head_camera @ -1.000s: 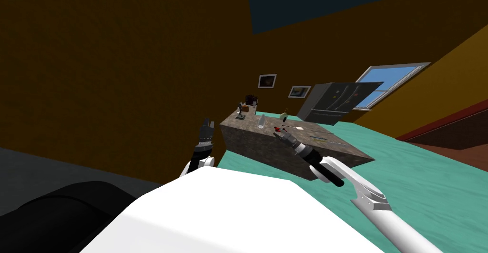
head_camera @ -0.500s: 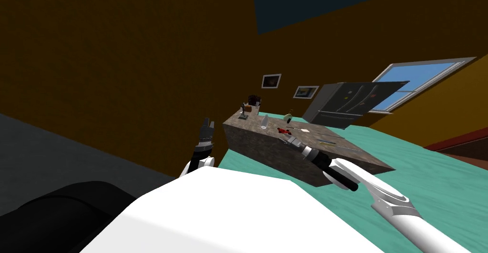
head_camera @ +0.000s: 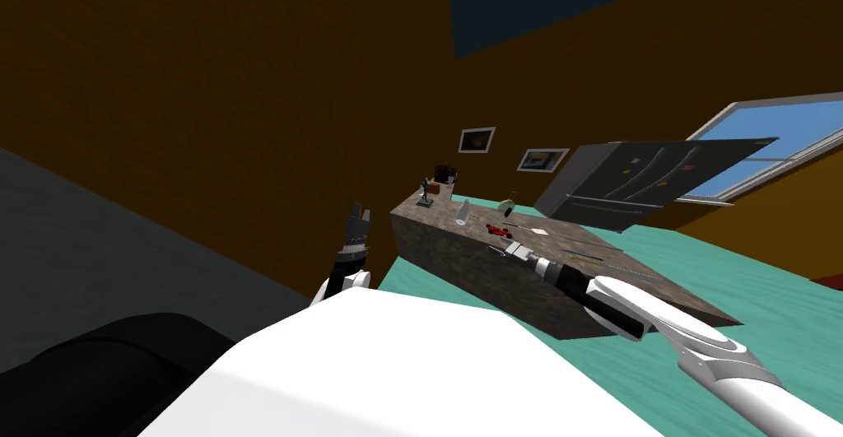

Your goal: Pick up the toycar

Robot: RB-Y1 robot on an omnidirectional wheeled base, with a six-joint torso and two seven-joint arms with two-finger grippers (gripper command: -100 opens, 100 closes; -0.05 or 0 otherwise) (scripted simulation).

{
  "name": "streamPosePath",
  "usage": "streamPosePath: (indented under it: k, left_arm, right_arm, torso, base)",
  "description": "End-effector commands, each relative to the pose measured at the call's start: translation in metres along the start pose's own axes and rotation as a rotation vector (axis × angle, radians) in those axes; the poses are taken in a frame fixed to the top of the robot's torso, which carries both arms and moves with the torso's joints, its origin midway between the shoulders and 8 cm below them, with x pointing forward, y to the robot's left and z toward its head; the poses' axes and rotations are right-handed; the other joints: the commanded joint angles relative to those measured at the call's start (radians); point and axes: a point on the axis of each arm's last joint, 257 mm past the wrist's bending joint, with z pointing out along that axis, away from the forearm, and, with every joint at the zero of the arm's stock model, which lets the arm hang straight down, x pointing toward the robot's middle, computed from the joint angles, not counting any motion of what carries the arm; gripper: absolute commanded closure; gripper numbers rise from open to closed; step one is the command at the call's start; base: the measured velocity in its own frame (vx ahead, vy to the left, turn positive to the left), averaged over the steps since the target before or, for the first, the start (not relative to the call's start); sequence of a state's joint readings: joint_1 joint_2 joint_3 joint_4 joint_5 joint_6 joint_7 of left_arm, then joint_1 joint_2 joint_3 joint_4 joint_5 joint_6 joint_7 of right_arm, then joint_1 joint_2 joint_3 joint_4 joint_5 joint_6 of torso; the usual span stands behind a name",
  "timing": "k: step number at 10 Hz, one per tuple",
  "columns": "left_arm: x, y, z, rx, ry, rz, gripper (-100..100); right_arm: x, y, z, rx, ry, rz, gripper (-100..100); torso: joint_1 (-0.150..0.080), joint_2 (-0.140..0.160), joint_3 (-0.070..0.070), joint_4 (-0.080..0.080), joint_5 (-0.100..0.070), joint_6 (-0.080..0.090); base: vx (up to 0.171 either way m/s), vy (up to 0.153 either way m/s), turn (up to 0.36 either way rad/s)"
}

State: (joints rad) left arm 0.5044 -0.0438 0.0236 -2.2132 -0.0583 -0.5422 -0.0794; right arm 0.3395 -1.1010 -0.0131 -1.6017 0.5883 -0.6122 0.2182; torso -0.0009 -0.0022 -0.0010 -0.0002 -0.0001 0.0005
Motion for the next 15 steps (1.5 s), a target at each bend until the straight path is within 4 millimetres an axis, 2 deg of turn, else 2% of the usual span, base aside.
streamPosePath:
  k: [1,2,4,5,6,7,8,9,11,12,15]
  left_arm:
    - [0.0,0.0,0.0,0.0,0.0,0.0,0]
    - [0.0,0.0,0.0,0.0,0.0,0.0,0]
    - [0.0,0.0,0.0,0.0,0.0,0.0,0]
    - [0.0,0.0,0.0,0.0,0.0,0.0,0]
    - [0.0,0.0,0.0,0.0,0.0,0.0,0]
    - [0.0,0.0,0.0,0.0,0.0,0.0,0]
    - [0.0,0.0,0.0,0.0,0.0,0.0,0]
    - [0.0,0.0,0.0,0.0,0.0,0.0,0]
    - [0.0,0.0,0.0,0.0,0.0,0.0,0]
    - [0.0,0.0,0.0,0.0,0.0,0.0,0]
    - [0.0,0.0,0.0,0.0,0.0,0.0,0]
  right_arm:
    - [0.024,-0.016,-0.017,0.014,0.086,-0.036,-100]
    - [0.025,-0.021,-0.02,0.016,0.098,-0.046,-100]
    - [0.063,-0.041,-0.051,0.028,0.235,-0.098,-100]
    - [0.066,-0.052,-0.058,0.04,0.26,-0.111,-100]
    - [0.081,-0.061,-0.076,0.04,0.328,-0.138,-100]
    - [0.084,-0.066,-0.08,0.049,0.338,-0.137,-100]
    - [0.097,-0.074,-0.098,0.045,0.403,-0.163,-100]
    - [0.1,-0.079,-0.102,0.057,0.413,-0.159,-100]
    - [0.128,-0.094,-0.144,0.059,0.544,-0.189,-100]
    - [0.129,-0.099,-0.149,0.067,0.555,-0.191,-100]
    - [0.162,-0.116,-0.216,0.069,0.738,-0.209,-100]
  torso:
    - [0.0,0.0,0.0,0.0,0.0,0.0]
    - [0.0,0.0,0.0,0.0,0.0,0.0]
    - [-0.001,-0.001,-0.001,0.0,0.0,-0.001]
    - [-0.001,-0.004,-0.002,-0.001,0.0,-0.001]
    - [-0.001,-0.003,-0.002,-0.001,0.0,0.0]
    - [-0.001,-0.003,-0.002,-0.001,0.0,-0.001]
    - [-0.001,-0.002,-0.001,-0.001,0.0,0.0]
    - [-0.001,-0.003,-0.001,-0.001,0.0,-0.001]
    - [-0.001,-0.002,-0.001,-0.001,0.0,-0.001]
    - [-0.001,-0.004,-0.002,-0.001,0.0,-0.001]
    - [-0.004,-0.007,-0.004,-0.001,-0.001,-0.001]
  base:
    - [0.034,-0.002,0.134]
    - [0.029,-0.009,0.094]
    - [0.062,-0.02,0.245]
    - [0.066,-0.027,0.089]
    - [0.066,-0.019,0.181]
    - [0.045,-0.023,0.091]
    - [0.054,-0.02,0.189]
    - [0.048,-0.024,0.104]
    - [0.068,-0.031,0.233]
    - [0.075,-0.039,0.1]
    - [0.11,-0.074,0.231]
